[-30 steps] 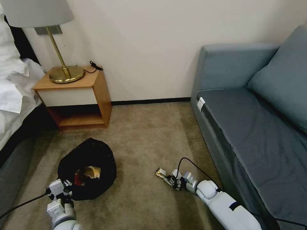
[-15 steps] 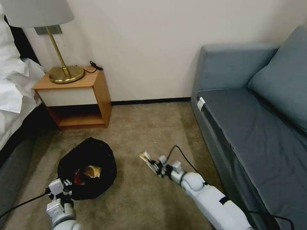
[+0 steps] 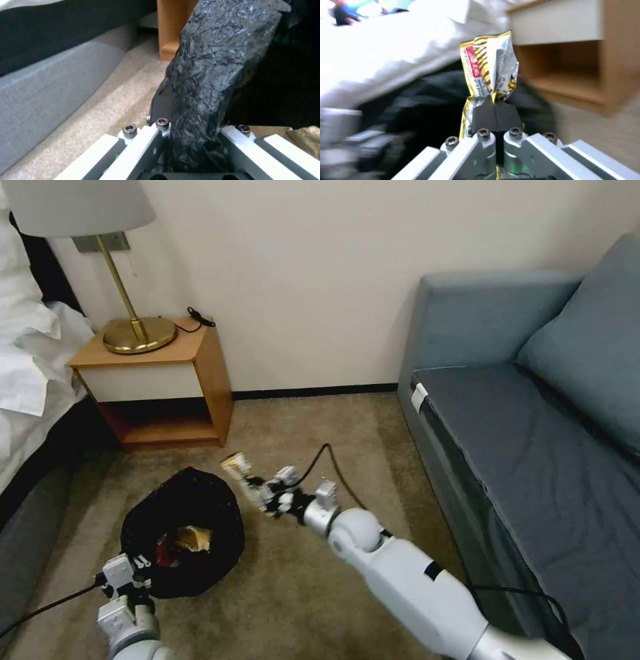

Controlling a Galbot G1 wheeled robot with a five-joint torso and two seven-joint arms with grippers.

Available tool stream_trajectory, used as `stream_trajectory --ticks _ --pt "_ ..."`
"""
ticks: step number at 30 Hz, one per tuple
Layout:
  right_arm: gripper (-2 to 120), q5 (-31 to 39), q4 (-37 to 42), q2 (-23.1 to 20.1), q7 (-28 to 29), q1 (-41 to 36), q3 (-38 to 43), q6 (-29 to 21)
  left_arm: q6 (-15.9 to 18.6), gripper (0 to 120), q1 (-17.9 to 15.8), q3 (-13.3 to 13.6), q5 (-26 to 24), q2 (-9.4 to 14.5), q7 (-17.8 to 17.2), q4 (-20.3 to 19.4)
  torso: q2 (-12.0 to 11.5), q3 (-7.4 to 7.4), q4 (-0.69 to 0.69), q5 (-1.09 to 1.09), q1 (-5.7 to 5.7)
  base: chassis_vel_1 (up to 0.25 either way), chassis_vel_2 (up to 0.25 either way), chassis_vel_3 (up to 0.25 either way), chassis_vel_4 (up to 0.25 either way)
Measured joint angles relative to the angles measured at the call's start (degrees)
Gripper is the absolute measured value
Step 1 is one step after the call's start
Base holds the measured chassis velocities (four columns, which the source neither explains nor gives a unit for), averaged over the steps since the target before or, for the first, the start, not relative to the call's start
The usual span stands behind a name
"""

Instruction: Pick up the trash bin, then pick up the garbage on the floor and place it into the trash bin.

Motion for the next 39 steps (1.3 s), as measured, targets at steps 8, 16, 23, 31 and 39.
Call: stream_trajectory --ticks 8,16,23,31,39 --pt "0 -2.9 -2.0 2.6 0.3 -0.9 -6.2 0.9 0.5 2 0.0 0.1 -0.2 -0.2 0.0 -0.7 0.0 0.0 0.0 0.0 0.0 0.0 0.0 0.0 0.0" --pt "0 -3.2 -6.7 4.3 0.6 4.1 -8.9 0.9 0.6 2 0.3 0.1 0.0 -0.9 0.1 -1.3 0.0 0.0 0.0 0.0 0.0 0.0 0.0 0.0 0.0" --pt "0 -3.4 -10.2 6.2 1.1 7.0 -10.0 1.0 0.7 2 0.7 0.2 0.0 -1.3 0.4 -1.8 0.0 0.0 0.0 0.0 0.0 0.0 0.0 0.0 0.0" --pt "0 -9.0 -14.9 9.3 4.1 7.4 -10.7 2.5 0.7 2 1.3 0.1 0.0 -1.0 0.5 -2.3 0.0 0.0 0.0 0.01 0.0 0.0 0.0 0.0 0.0" --pt "0 -15.5 -19.8 11.8 10.3 8.3 -11.5 3.7 1.0 2 1.4 0.1 0.0 -1.0 0.5 -2.7 0.0 0.0 0.0 0.0 0.0 0.0 0.0 0.0 0.0"
